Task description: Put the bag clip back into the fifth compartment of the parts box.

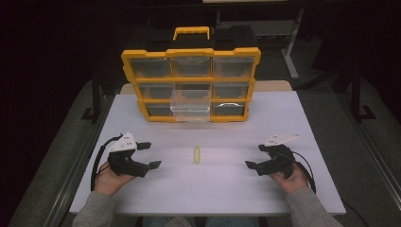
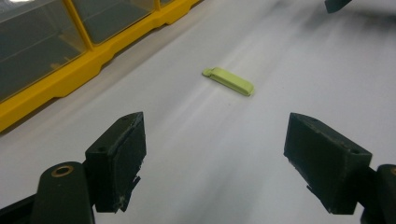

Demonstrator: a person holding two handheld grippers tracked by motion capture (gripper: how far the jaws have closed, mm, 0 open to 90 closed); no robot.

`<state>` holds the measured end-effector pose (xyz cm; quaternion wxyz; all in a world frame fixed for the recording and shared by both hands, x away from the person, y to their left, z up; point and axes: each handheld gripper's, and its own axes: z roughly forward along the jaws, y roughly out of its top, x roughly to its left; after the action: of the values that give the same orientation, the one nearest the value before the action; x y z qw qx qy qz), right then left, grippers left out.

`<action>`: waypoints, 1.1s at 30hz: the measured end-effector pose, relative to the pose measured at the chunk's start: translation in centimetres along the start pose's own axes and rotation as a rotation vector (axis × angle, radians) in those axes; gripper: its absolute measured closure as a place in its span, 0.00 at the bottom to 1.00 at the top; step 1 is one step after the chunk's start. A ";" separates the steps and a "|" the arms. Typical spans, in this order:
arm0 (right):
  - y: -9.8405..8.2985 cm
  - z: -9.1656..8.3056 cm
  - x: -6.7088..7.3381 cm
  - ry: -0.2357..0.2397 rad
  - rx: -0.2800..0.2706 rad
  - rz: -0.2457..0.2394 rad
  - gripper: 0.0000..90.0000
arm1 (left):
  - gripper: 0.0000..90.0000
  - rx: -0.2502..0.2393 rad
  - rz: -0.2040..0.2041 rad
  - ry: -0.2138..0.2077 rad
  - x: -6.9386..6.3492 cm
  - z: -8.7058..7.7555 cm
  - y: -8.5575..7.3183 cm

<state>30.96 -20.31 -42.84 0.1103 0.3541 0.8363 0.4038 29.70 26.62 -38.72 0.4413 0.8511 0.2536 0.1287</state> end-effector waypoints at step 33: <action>9.4 4.1 4.3 0.126 0.097 -0.088 0.31 | 0.22 -0.041 -0.017 -0.012 0.1 -0.7 -0.4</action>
<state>34.53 -10.96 -37.99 0.0579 0.2959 0.8749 0.3790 29.37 27.36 -38.69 0.4611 0.8404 0.2557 0.1251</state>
